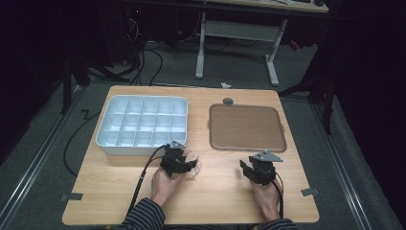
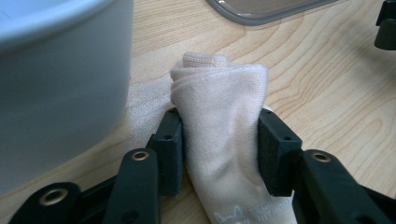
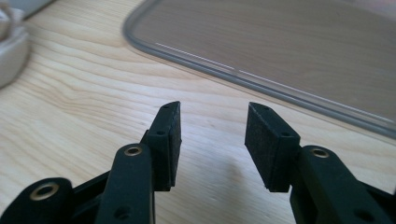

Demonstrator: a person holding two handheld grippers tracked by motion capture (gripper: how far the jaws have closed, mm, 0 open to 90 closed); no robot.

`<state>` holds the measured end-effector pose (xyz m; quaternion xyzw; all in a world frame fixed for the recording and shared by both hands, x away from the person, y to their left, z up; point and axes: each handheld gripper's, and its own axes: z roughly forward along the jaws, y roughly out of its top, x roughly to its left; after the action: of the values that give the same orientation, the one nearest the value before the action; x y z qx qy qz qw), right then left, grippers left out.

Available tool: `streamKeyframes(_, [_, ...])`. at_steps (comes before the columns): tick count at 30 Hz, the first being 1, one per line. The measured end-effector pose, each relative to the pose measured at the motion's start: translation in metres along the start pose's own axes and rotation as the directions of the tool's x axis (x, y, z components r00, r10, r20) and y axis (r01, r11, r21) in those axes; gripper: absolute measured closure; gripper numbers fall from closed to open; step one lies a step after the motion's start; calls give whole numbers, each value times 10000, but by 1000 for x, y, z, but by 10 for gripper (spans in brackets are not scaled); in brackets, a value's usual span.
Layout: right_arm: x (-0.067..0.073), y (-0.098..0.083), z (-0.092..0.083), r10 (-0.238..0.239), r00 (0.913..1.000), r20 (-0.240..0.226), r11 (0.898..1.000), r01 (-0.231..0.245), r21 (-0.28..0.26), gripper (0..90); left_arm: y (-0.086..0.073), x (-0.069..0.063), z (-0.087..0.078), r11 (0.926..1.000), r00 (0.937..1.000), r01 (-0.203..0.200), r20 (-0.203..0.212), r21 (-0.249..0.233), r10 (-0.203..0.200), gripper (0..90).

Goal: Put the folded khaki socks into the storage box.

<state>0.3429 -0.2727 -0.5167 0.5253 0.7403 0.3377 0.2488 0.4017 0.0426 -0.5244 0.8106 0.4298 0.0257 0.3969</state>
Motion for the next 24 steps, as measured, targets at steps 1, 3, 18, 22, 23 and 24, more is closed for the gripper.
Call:
streamKeyframes(1, [-3, -1, 2, 13, 9999, 147, 9999, -15, 156, 550, 0, 0, 0, 10000, 10000, -5, 2, 5, 5, 600])
streamKeyframes(3, [-3, -2, 3, 8, 9998, 180, 9998, -12, 199, 546, 0, -1, 0, 10000, 10000, -59, -26, -22, 59, 608])
streamKeyframes(18, [-9, -9, 11, 234, 9991, 366, 9989, -249, 406, 488, 0, -8, -8, 9980, 9978, -636, -173, 51, 636, 706])
streamKeyframes(22, [-8, -9, 11, 220, 9992, 338, 9989, -233, 409, 482, 0, -10, -15, 9963, 9962, -848, -191, 141, 851, 713])
streamKeyframes(23, [-8, -9, 11, 217, 9992, 337, 9989, -231, 407, 481, 0, -11, -16, 9960, 9959, -877, -203, 144, 880, 714])
streamKeyframes(24, [-8, -9, 11, 226, 9992, 339, 9989, -239, 412, 480, 1, -12, -19, 9952, 9949, -972, -245, 151, 976, 715])
